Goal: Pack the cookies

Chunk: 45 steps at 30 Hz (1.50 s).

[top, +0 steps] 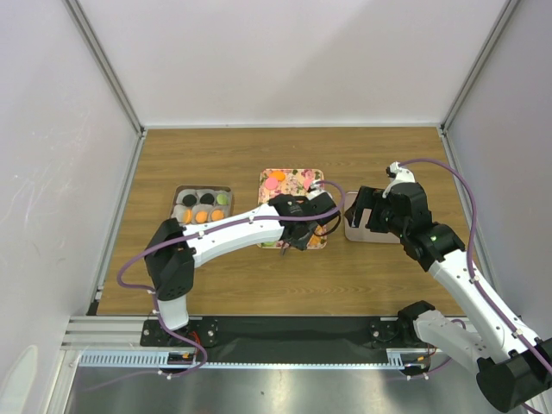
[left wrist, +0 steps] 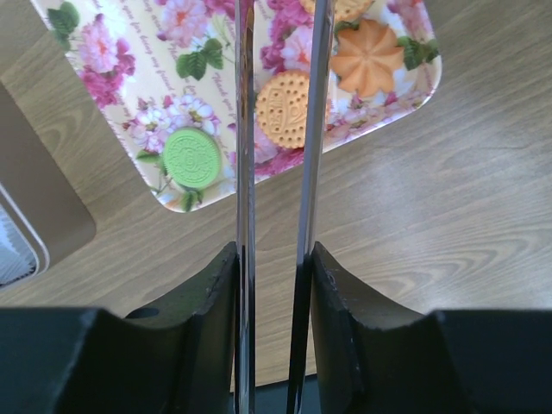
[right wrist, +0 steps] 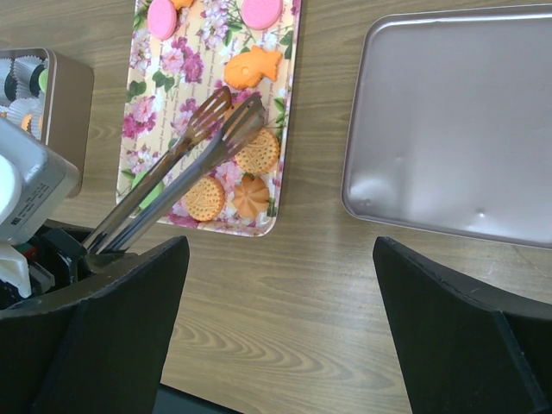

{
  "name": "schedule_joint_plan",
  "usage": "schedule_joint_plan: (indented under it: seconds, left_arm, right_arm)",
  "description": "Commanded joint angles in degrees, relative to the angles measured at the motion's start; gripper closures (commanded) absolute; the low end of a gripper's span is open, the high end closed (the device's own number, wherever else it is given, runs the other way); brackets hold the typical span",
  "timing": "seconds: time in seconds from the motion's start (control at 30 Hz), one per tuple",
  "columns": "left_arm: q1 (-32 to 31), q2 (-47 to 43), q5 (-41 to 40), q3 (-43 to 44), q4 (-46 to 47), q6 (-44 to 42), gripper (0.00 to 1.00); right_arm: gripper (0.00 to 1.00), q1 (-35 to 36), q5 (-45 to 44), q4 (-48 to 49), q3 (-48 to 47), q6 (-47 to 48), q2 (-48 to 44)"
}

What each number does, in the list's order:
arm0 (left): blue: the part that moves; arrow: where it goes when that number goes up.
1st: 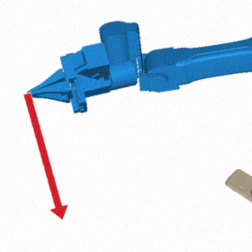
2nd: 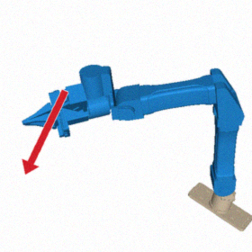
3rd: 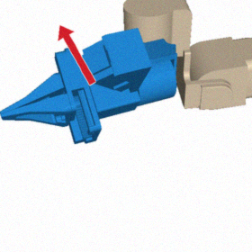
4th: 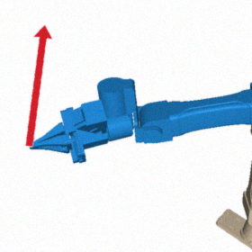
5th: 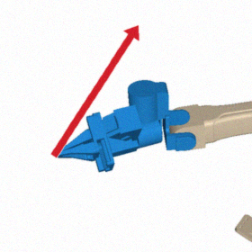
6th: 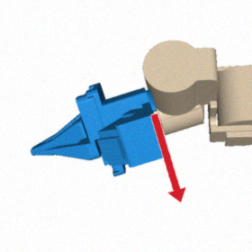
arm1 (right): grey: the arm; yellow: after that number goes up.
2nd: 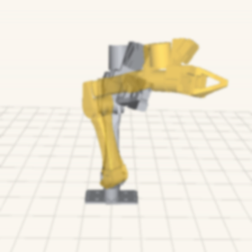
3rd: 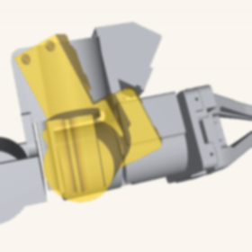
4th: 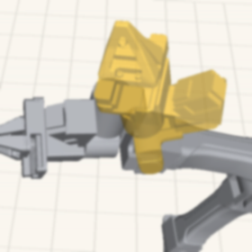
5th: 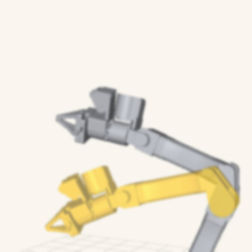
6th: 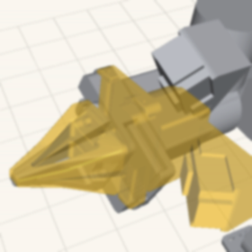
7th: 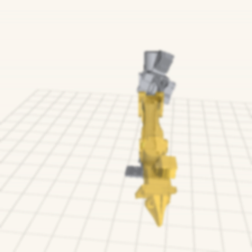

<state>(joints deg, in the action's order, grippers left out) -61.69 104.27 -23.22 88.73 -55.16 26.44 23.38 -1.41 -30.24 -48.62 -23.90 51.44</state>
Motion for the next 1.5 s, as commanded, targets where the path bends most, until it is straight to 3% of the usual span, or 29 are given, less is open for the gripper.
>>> schedule_joint_plan:
  seconds: [0.0,0.43,0.8,1.07,1.47]
  left_arm:
    - [0.43,-4.51,-3.14,2.50,-1.00,0.02,0.62]
    - [3.41,-16.37,-7.80,-4.08,-6.62,4.14,0.62]
    - [9.74,-39.12,-8.68,-18.93,-15.93,13.98,0.61]
    - [14.49,-46.95,-8.95,-24.04,-23.06,19.09,0.60]
    - [23.54,-51.88,-7.19,-31.77,-23.07,19.45,0.58]
  right_arm:
    - [0.05,-0.26,0.53,0.62,-0.42,0.70,-0.64]
    - [0.05,-0.26,4.39,3.96,-0.51,-0.53,2.17]
    - [0.05,3.95,6.24,7.74,-0.95,-1.85,5.77]
    - [0.05,6.86,6.77,10.37,-0.60,-2.29,9.20]
    - [0.05,7.30,10.28,13.36,2.65,-2.55,11.31]
